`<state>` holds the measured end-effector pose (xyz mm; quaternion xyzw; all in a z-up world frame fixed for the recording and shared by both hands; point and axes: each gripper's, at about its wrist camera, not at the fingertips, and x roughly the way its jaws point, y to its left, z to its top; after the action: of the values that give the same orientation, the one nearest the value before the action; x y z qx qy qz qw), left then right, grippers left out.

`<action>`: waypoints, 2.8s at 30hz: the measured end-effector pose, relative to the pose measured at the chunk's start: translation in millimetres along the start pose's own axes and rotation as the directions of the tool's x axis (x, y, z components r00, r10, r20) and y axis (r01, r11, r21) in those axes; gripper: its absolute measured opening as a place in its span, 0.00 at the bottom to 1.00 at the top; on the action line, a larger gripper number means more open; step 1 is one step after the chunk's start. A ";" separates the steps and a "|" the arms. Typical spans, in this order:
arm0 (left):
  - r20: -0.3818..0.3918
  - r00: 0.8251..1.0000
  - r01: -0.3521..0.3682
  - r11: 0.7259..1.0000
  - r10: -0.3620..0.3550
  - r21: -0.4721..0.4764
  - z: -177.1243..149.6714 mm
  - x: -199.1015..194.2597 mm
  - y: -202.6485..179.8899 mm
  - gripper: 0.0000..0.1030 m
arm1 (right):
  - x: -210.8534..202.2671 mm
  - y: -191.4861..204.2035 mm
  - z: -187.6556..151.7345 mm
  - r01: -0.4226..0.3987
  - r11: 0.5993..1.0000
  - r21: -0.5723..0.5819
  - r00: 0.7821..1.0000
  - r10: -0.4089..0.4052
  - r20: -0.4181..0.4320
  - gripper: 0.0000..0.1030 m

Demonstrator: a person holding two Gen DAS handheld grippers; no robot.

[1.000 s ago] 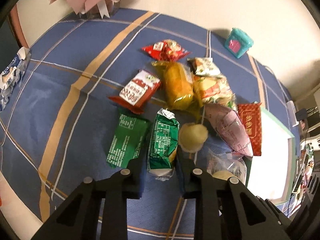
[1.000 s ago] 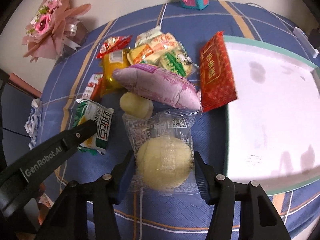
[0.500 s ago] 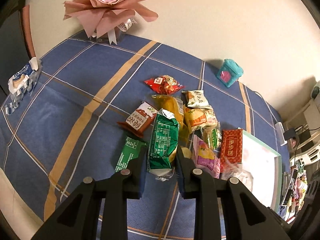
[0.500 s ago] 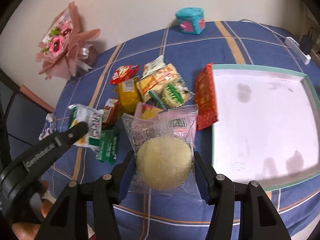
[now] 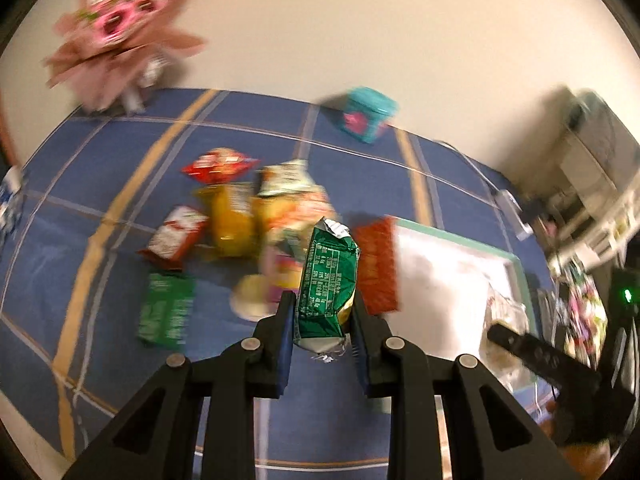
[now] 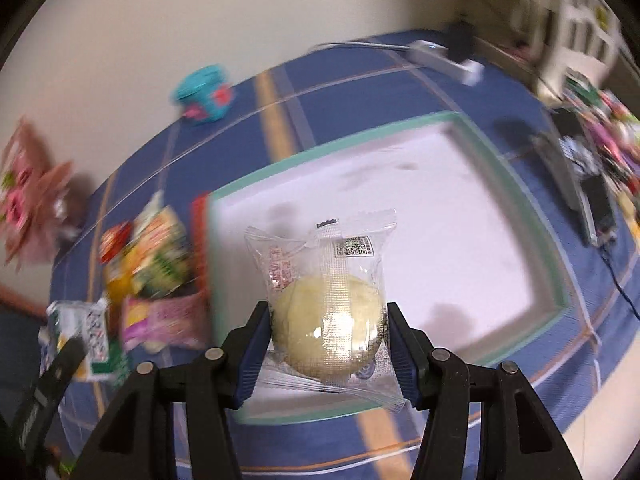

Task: Organize snacks
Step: 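Carry the cream bun into the tray with the right tool while the left tool drops the green pack there, then move both tools back over the snack pile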

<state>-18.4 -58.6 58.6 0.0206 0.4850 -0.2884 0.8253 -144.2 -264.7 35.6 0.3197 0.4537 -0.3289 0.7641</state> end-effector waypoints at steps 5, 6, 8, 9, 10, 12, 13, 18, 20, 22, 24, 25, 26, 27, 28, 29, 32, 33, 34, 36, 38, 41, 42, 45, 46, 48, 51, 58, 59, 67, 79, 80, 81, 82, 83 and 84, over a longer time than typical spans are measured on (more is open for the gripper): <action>-0.030 0.997 0.068 0.993 -0.066 0.100 -5.0 10.9 -44.6 0.26 | -0.2 -42.2 13.0 0.049 0.995 0.091 0.999 -0.050 0.009 0.57; -0.035 0.997 0.079 0.989 -0.075 0.122 -6.1 12.9 -54.2 0.26 | 0.1 -48.6 15.2 0.057 0.993 0.102 0.998 -0.058 0.011 0.57; -0.042 0.995 0.095 0.984 -0.090 0.148 -6.3 18.2 -67.0 0.26 | 0.3 -56.8 16.9 0.069 0.991 0.113 0.997 -0.071 0.014 0.57; -0.046 0.994 0.101 0.983 -0.095 0.154 -6.2 21.4 -71.4 0.26 | 0.2 -60.7 18.2 0.072 0.991 0.116 0.997 -0.074 0.015 0.57; -0.052 0.994 0.106 0.982 -0.099 0.159 -5.6 25.1 -74.4 0.26 | 0.8 -63.2 19.2 0.073 0.990 0.119 0.997 -0.075 0.016 0.57; -0.064 0.993 0.106 0.979 -0.097 0.174 -4.5 35.9 -83.8 0.26 | 4.0 -66.4 23.2 0.068 0.990 0.122 0.997 -0.071 0.016 0.57; -0.072 0.993 0.104 0.978 -0.093 0.179 -3.3 43.5 -88.3 0.26 | 6.7 -67.2 25.3 0.064 0.990 0.122 0.998 -0.066 0.015 0.57; -0.103 0.990 0.111 0.978 -0.094 0.177 3.7 73.1 -99.9 0.26 | 23.2 -61.6 32.1 0.052 0.993 0.109 0.999 -0.054 0.010 0.57; -0.104 0.990 0.113 0.976 -0.094 0.188 6.2 82.4 -107.0 0.26 | 29.1 -60.6 35.9 0.050 0.992 0.112 0.999 -0.051 0.004 0.57; -0.107 0.989 0.118 0.973 -0.098 0.196 8.7 90.9 -113.7 0.26 | 33.3 -60.1 40.6 0.059 0.992 0.108 0.998 -0.060 0.007 0.57; -0.108 0.989 0.124 0.972 -0.104 0.198 12.0 97.5 -118.4 0.26 | 36.9 -60.8 46.8 0.068 0.992 0.105 0.997 -0.070 0.014 0.57; -0.109 0.988 0.127 0.972 -0.107 0.200 13.7 101.8 -120.8 0.26 | 38.6 -61.7 50.2 0.070 0.992 0.106 0.997 -0.072 0.020 0.57; -0.109 0.988 0.128 0.971 -0.108 0.201 15.4 104.5 -122.1 0.26 | 40.3 -62.7 53.5 0.073 0.992 0.107 0.997 -0.076 0.023 0.57; -0.108 0.988 0.128 0.970 -0.107 0.206 17.3 108.2 -124.2 0.26 | 41.7 -63.8 56.7 0.078 0.991 0.109 0.996 -0.081 0.026 0.57; -0.108 0.989 0.126 0.970 -0.105 0.210 19.0 111.8 -125.9 0.26 | 43.3 -65.0 60.3 0.080 0.991 0.110 0.996 -0.084 0.028 0.57; -0.107 0.989 0.125 0.969 -0.104 0.212 20.0 114.3 -127.2 0.26 | 44.7 -66.2 63.8 0.086 0.990 0.111 0.996 -0.090 0.030 0.57; -0.107 0.989 0.122 0.970 -0.101 0.211 24.7 122.1 -129.6 0.26 | 47.2 -67.7 72.2 0.096 0.989 0.113 0.994 -0.101 0.038 0.57; -0.105 0.989 0.124 0.970 -0.103 0.210 26.3 124.0 -130.0 0.26 | 48.7 -67.5 74.6 0.094 0.989 0.112 0.994 -0.099 0.039 0.57; -0.102 0.989 0.124 0.970 -0.105 0.209 27.2 125.1 -130.5 0.26 | 50.2 -67.4 76.6 0.093 0.990 0.110 0.995 -0.097 0.038 0.57; -0.092 0.991 0.116 0.971 -0.098 0.208 29.9 126.1 -131.2 0.27 | 54.0 -66.2 79.8 0.093 0.990 0.105 0.995 -0.097 0.036 0.58; -0.086 0.992 0.103 0.973 -0.087 0.205 32.4 125.1 -131.0 0.38 | 54.5 -66.6 80.1 0.093 0.990 0.109 0.995 -0.098 0.037 0.58; -0.081 0.993 0.096 0.975 -0.081 0.202 35.2 120.1 -130.1 0.46 | 54.0 -67.7 79.7 0.092 0.989 0.116 0.995 -0.096 0.031 0.59; -0.079 0.994 0.090 0.975 -0.075 0.205 35.8 118.3 -130.3 0.46 | 54.8 -67.3 80.2 0.097 0.989 0.114 0.995 -0.101 0.027 0.59; -0.074 0.996 0.058 0.974 -0.043 0.218 37.4 110.0 -131.6 0.50 | 52.4 -66.5 78.9 0.116 0.987 0.107 0.993 -0.118 0.013 0.60; -0.073 0.997 0.050 0.974 -0.034 0.221 37.6 107.7 -131.3 0.56 | 51.2 -66.0 78.2 0.121 0.987 0.104 0.992 -0.122 0.006 0.60; -0.078 0.997 0.007 0.974 0.011 0.227 38.7 102.7 -129.9 0.66 | 48.7 -64.9 76.3 0.123 0.988 0.096 0.992 -0.124 -0.002 0.68; -0.093 0.990 -0.079 0.970 0.103 0.229 38.1 97.6 -123.3 0.74 | 45.0 -61.4 71.2 0.126 0.989 0.077 0.992 -0.125 -0.011 0.91; -0.112 0.972 -0.185 0.968 0.205 0.168 31.9 87.8 -90.1 0.90 | 38.1 -55.5 58.9 0.144 0.989 0.034 0.990 -0.144 -0.011 1.00; -0.114 0.968 -0.204 0.966 0.224 0.159 31.6 86.9 -84.2 0.92 | 36.3 -53.6 57.1 0.145 0.989 0.025 0.989 -0.145 -0.005 1.00; -0.119 0.955 -0.264 0.961 0.272 0.078 32.2 73.2 -41.5 0.93 | 20.1 -27.8 43.3 0.130 0.989 -0.065 0.991 -0.127 0.045 1.00; -0.104 0.938 -0.336 0.940 0.329 -0.058 37.6 35.8 44.2 0.93 | 20.0 41.1 13.0 0.059 0.982 -0.178 0.998 -0.054 0.035 1.00; -0.104 0.937 -0.341 0.937 0.333 -0.071 38.3 33.0 52.3 0.93 | 22.4 48.9 9.4 0.062 0.979 -0.194 0.998 -0.057 0.032 1.00; -0.105 0.932 -0.356 0.930 0.346 -0.089 39.2 29.5 63.6 0.93 | 25.2 55.8 6.4 0.058 0.976 -0.209 0.998 -0.054 0.026 1.00; -0.108 0.927 -0.369 0.924 0.359 -0.103 39.9 27.0 72.8 0.93 | 29.9 62.7 2.4 0.050 0.973 -0.226 0.999 -0.048 0.014 1.00; -0.111 0.919 -0.391 0.913 0.379 -0.121 40.4 23.3 86.0 0.93 | 34.7 69.9 -1.0 0.042 0.970 -0.239 0.999 -0.043 -0.001 1.00; -0.114 0.913 -0.404 0.905 0.391 -0.133 40.7 21.0 94.7 0.93 | 39.7 77.1 -4.6 0.033 0.967 -0.252 0.999 -0.039 -0.019 1.00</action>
<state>68.3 -2.1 39.8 0.0677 0.5261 -0.0750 0.8444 -70.5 -224.9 12.6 0.2161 0.5064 -0.2786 0.7869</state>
